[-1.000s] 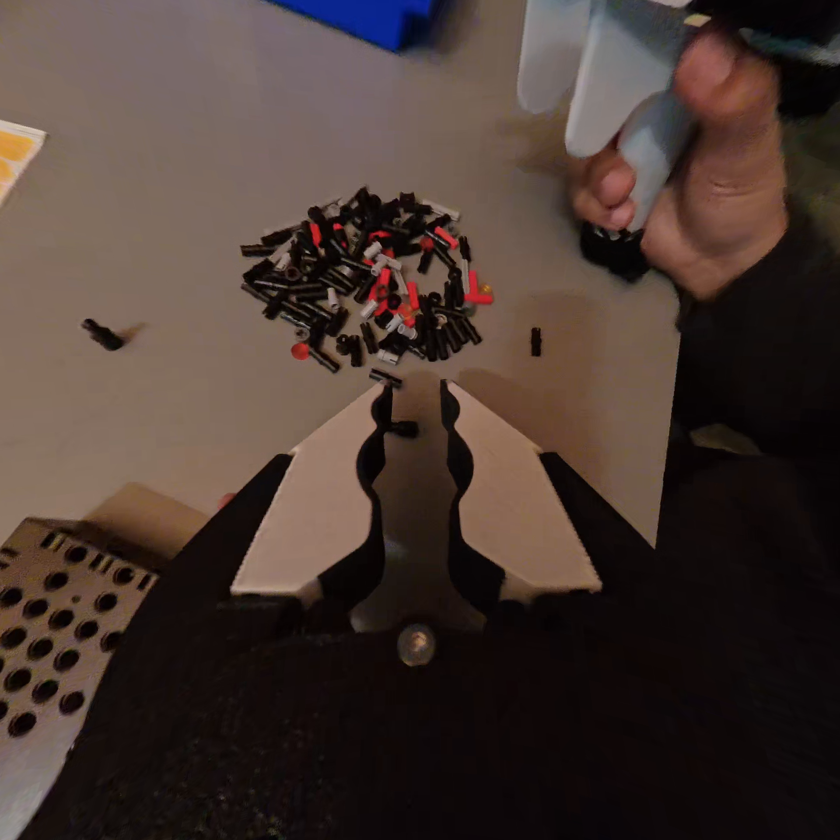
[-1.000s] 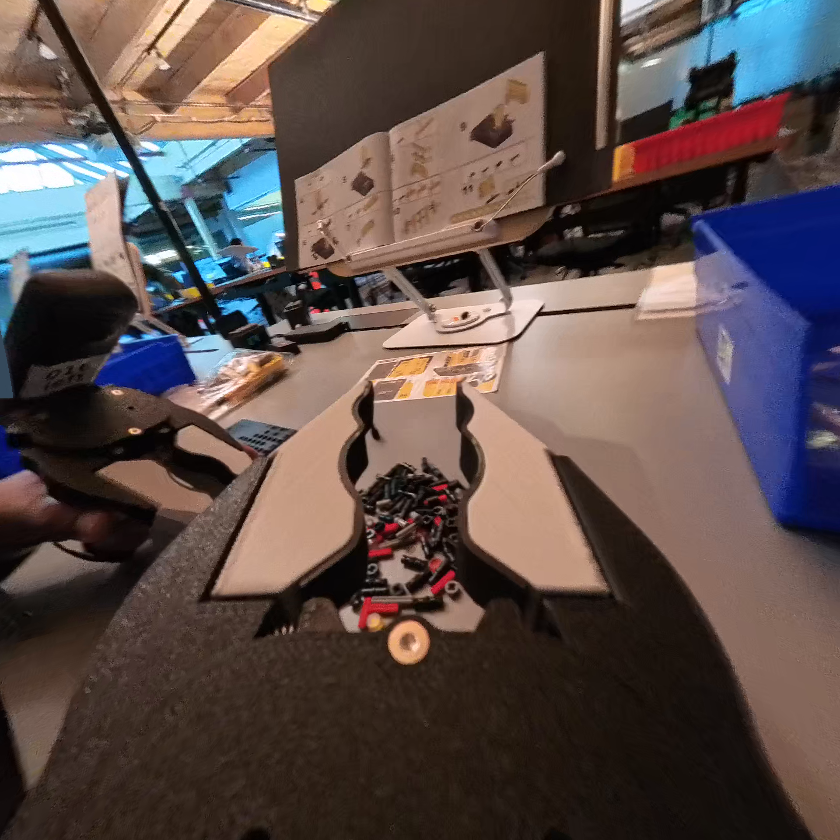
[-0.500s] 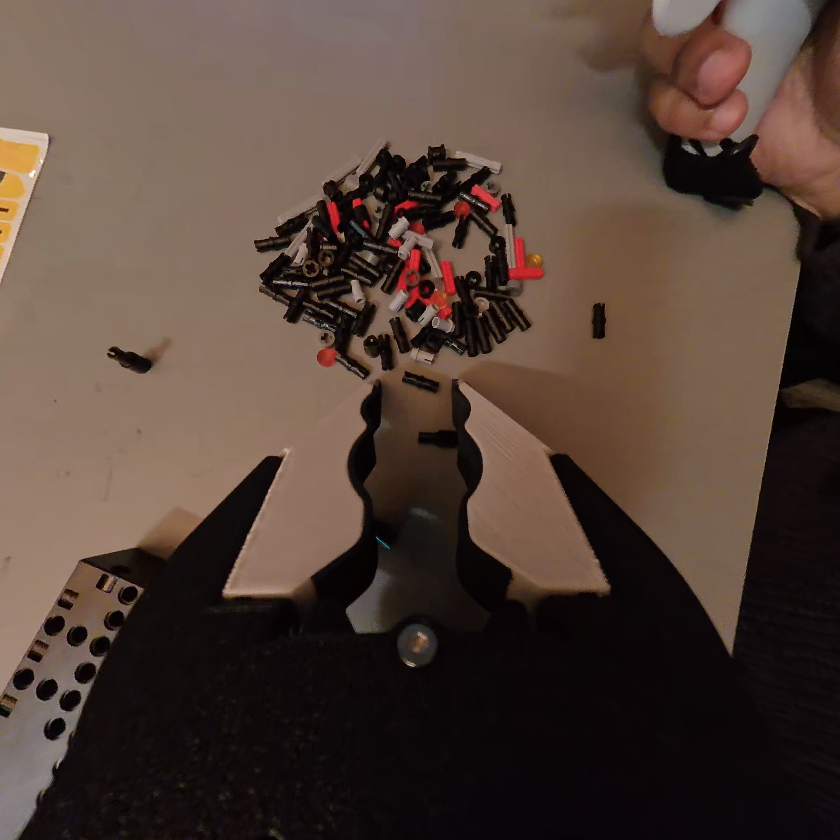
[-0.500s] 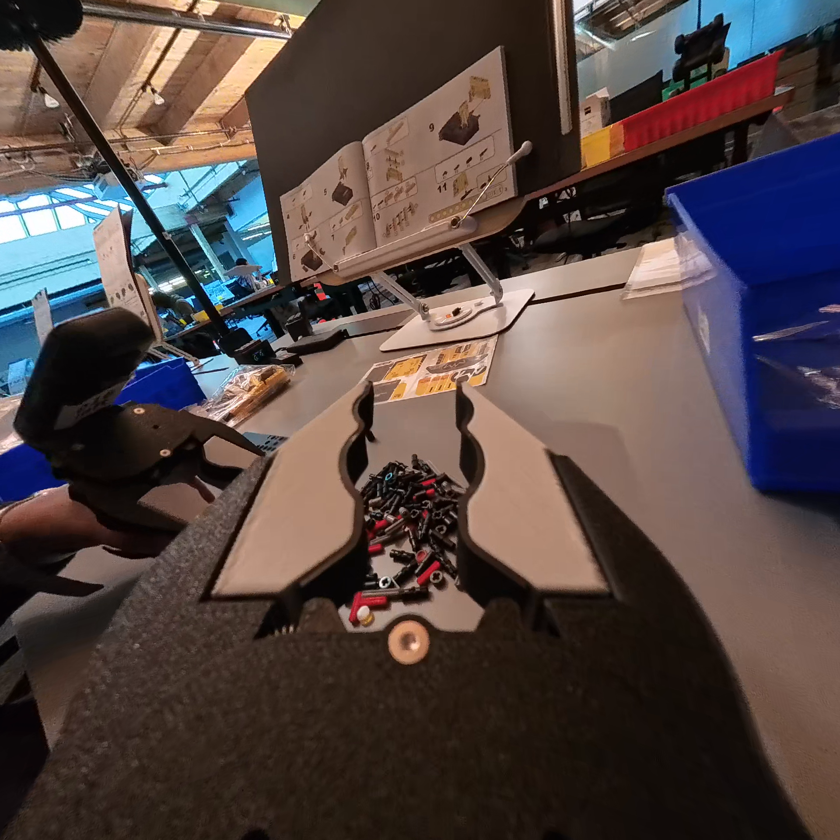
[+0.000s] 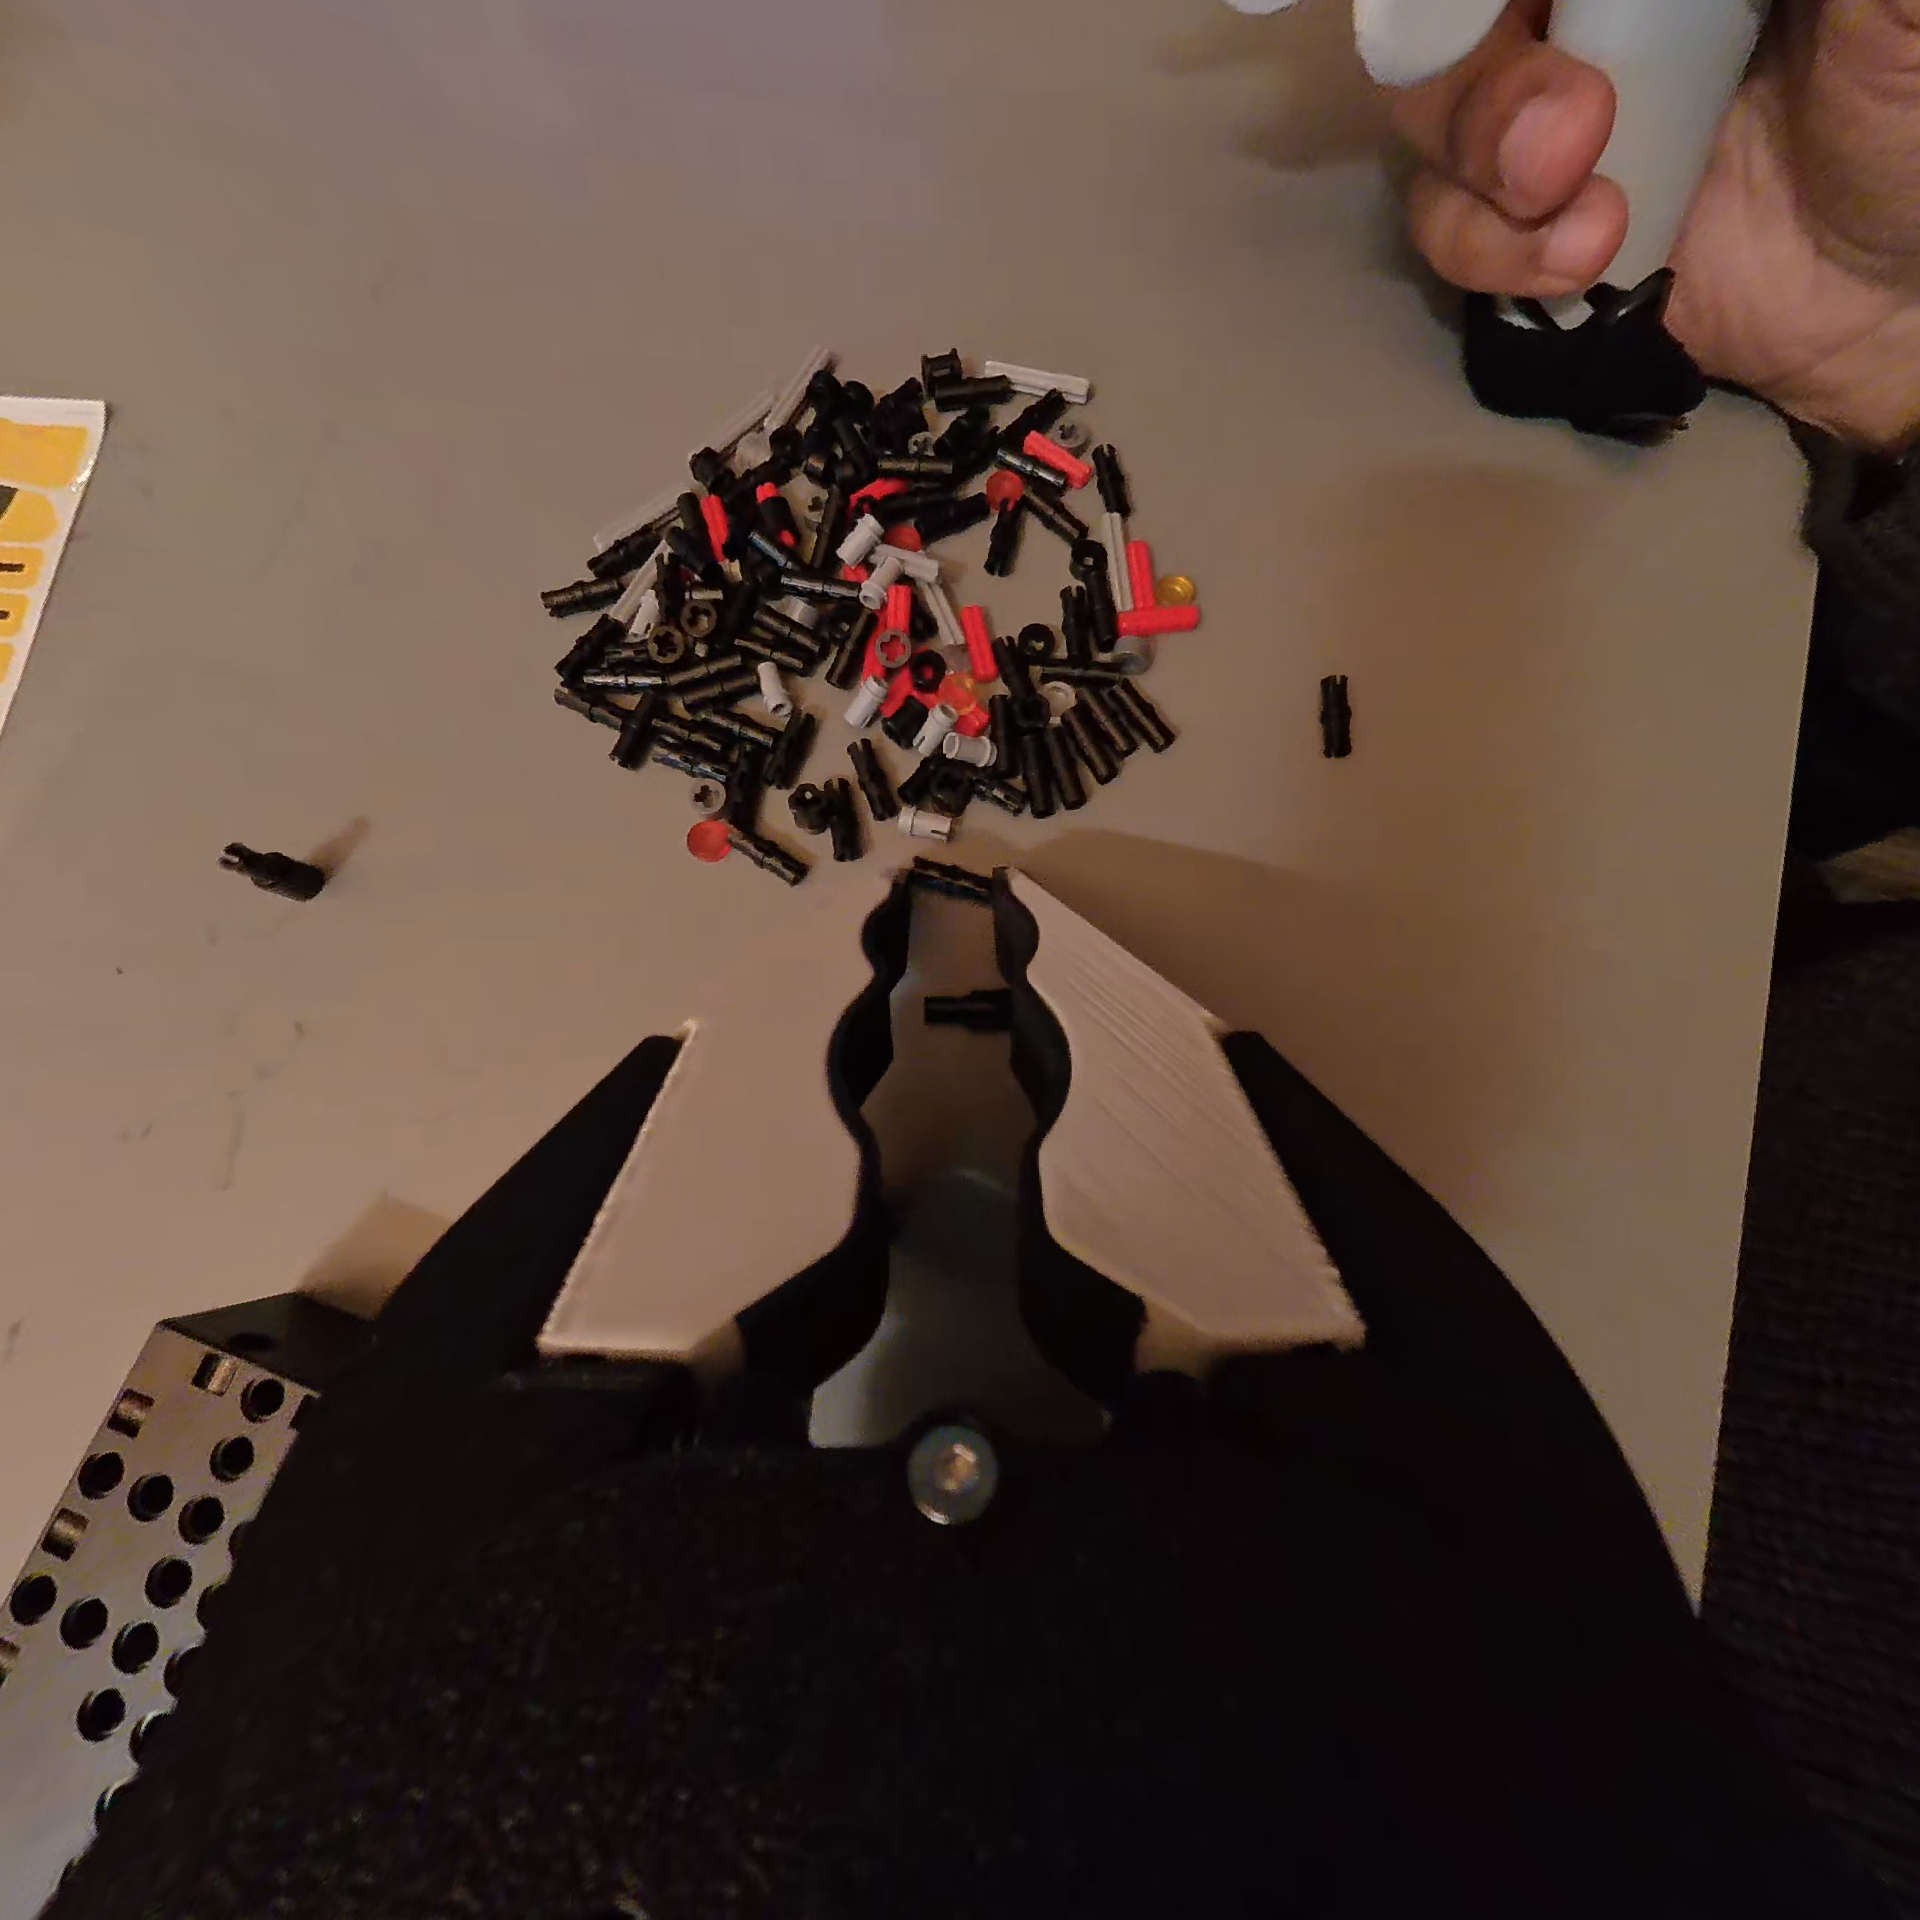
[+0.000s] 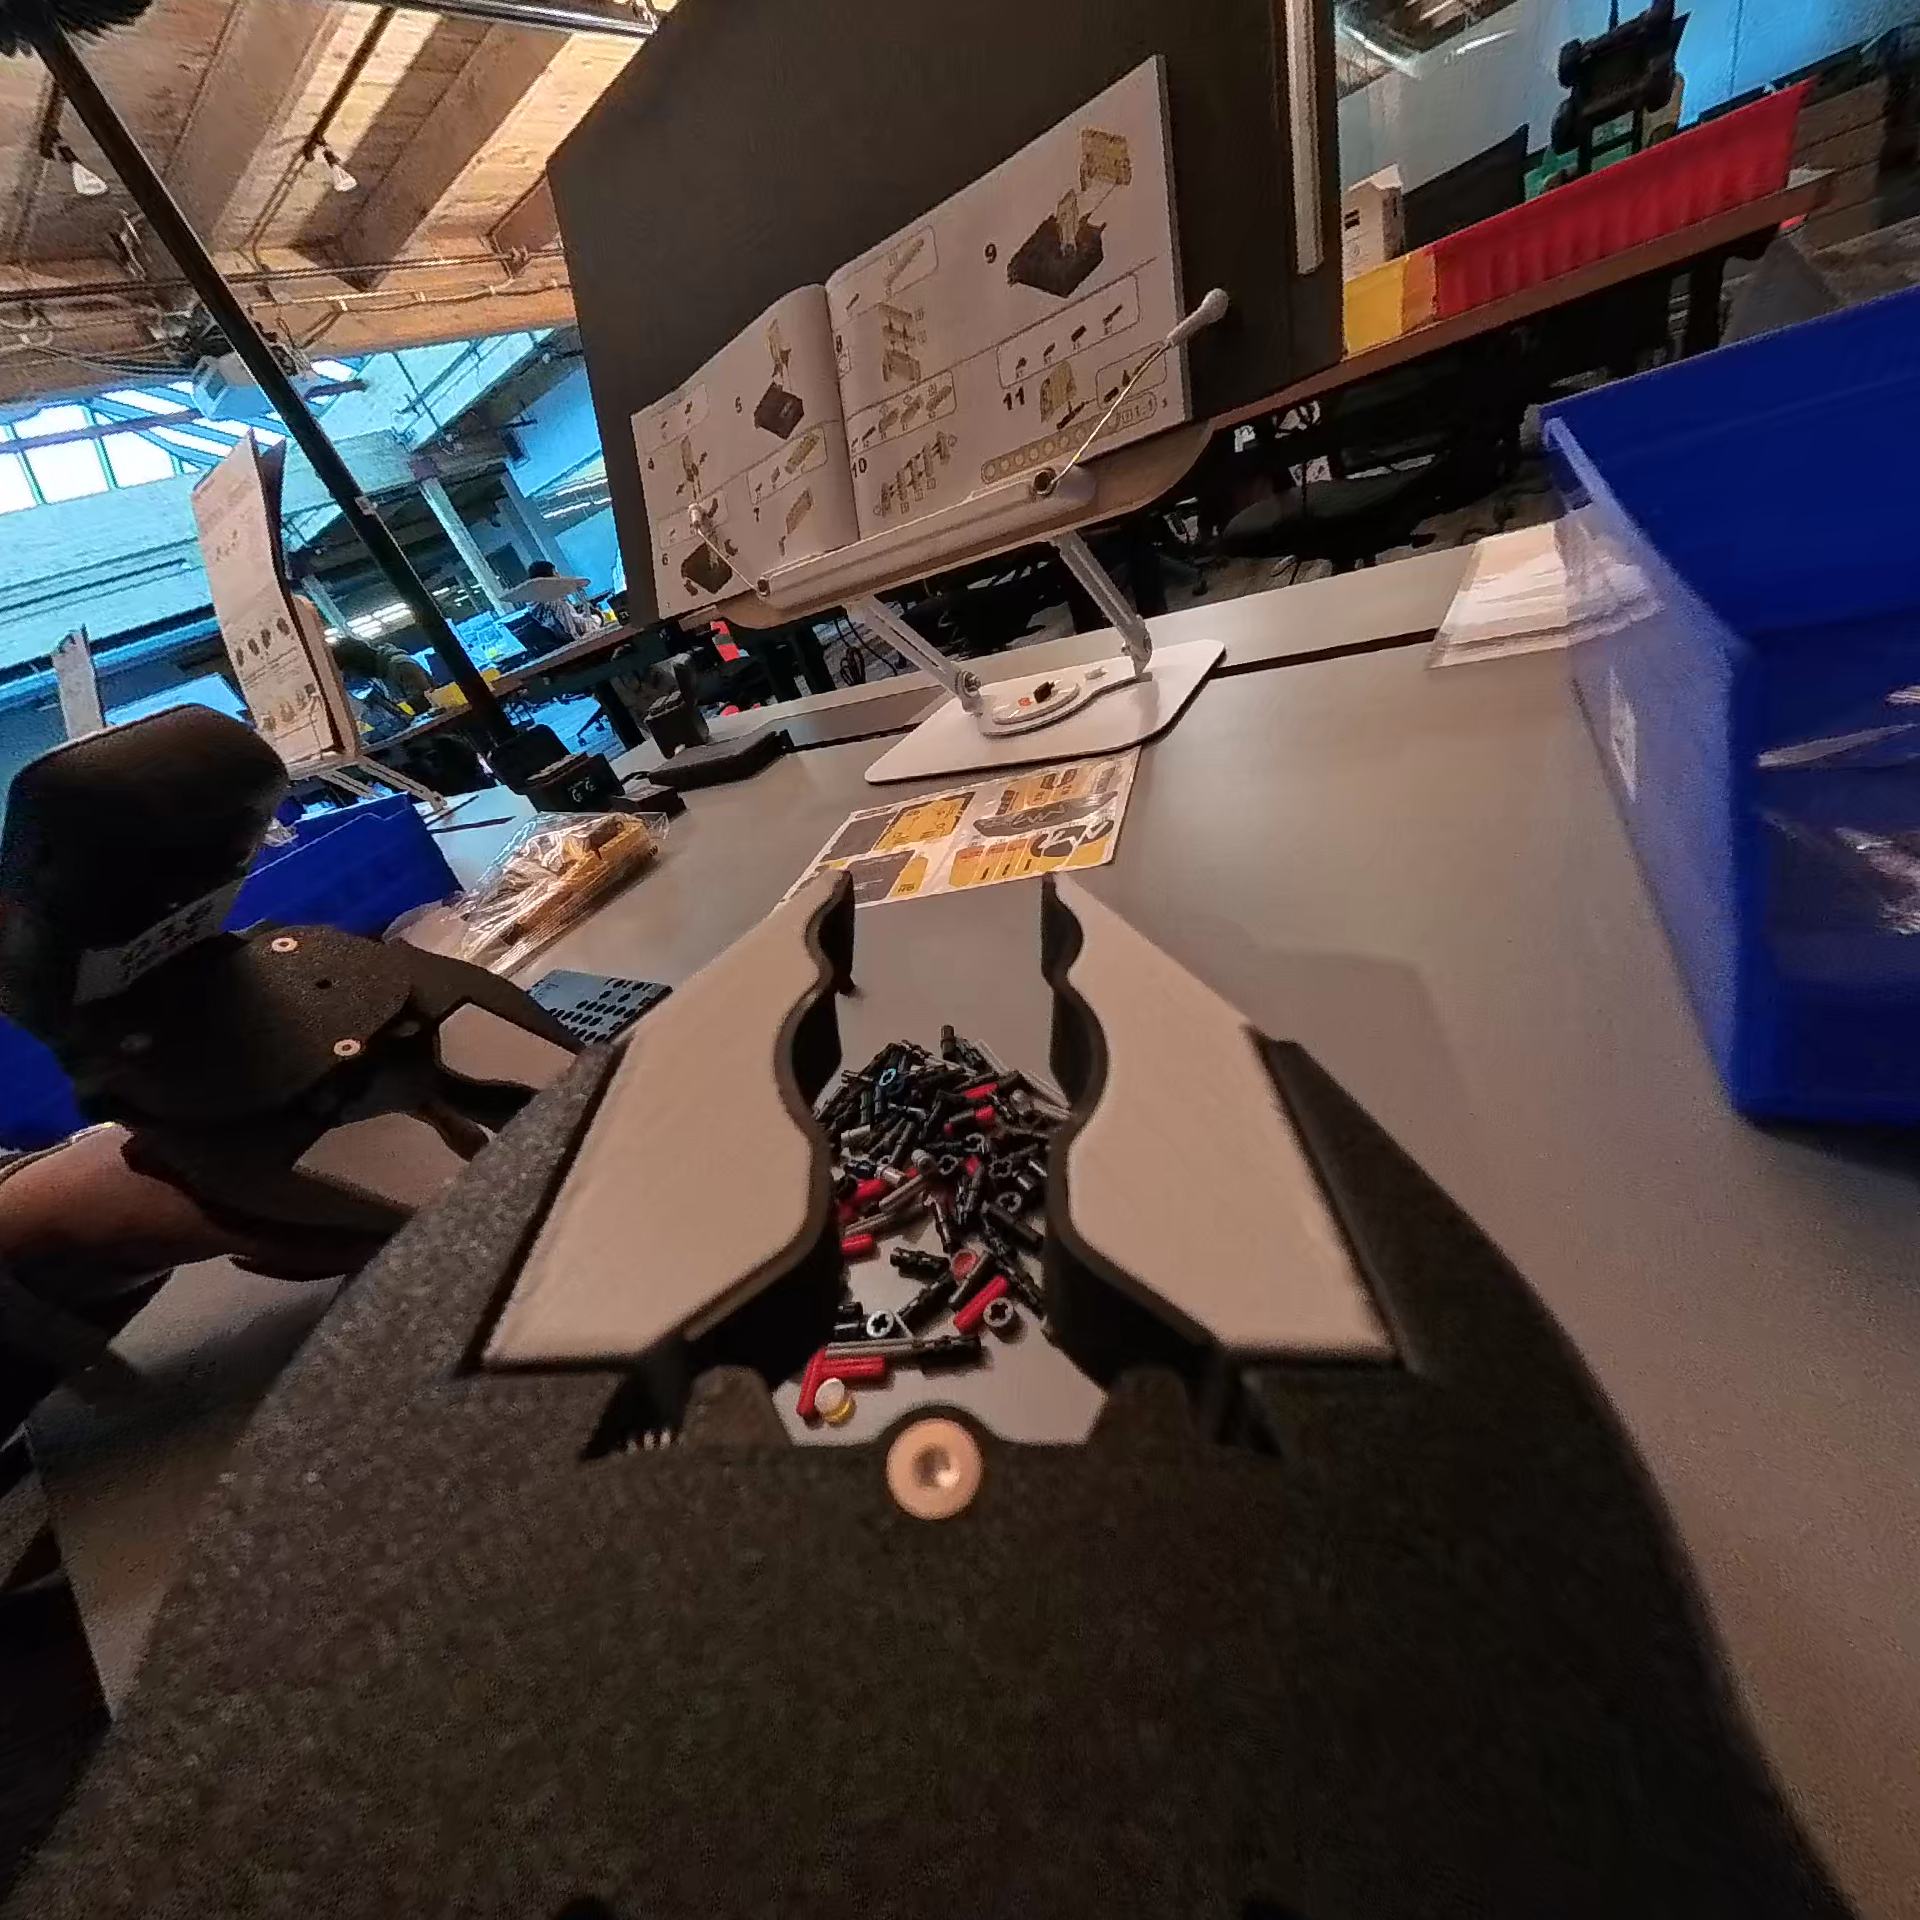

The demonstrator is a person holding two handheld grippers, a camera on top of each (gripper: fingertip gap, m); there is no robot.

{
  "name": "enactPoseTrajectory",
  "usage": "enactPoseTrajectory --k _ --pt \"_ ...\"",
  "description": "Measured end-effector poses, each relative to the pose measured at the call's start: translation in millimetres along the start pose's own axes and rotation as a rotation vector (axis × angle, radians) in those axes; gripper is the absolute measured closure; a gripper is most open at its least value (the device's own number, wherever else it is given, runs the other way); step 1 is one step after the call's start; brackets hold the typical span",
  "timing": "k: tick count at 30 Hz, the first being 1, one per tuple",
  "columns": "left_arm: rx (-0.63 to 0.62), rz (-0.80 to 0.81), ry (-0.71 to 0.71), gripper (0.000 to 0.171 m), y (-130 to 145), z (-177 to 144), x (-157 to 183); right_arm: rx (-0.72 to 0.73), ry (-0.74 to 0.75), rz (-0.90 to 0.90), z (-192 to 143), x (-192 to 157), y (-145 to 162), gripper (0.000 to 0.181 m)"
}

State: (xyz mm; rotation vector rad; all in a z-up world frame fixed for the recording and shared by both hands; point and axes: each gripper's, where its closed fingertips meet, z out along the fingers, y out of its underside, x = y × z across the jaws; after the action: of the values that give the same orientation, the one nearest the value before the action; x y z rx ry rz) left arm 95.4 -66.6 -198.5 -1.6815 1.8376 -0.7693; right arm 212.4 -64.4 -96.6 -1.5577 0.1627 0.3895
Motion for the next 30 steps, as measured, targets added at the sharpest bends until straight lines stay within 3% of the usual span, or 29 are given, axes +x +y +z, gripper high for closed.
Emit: enactPoseTrajectory --k 8,12,19,23,27,30 --pt "0.153 -0.089 0.036 0.157 -24 -18 -18 -0.027 0.003 -0.040 11 -9 5 0.146" --pt "0.316 -0.199 0.046 0.157 -45 -44 -55 -0.097 -0.128 -0.010 35 -51 7 0.145" --pt "0.615 -0.398 0.082 0.157 -78 -98 -141 -0.035 -0.356 -0.255 112 -128 -62 0.145" --pt "0.723 -0.450 0.069 0.157 -66 -120 -161 -0.028 -0.387 -0.294 162 -118 -61 0.145" --pt "0.773 -0.522 0.141 0.157 -53 -128 -163 -0.112 -0.375 -0.218 164 -96 -18 0.145" --pt "0.795 -0.584 0.201 0.157 -53 -132 -167 -0.151 -0.317 -0.265 168 -82 -9 0.145"
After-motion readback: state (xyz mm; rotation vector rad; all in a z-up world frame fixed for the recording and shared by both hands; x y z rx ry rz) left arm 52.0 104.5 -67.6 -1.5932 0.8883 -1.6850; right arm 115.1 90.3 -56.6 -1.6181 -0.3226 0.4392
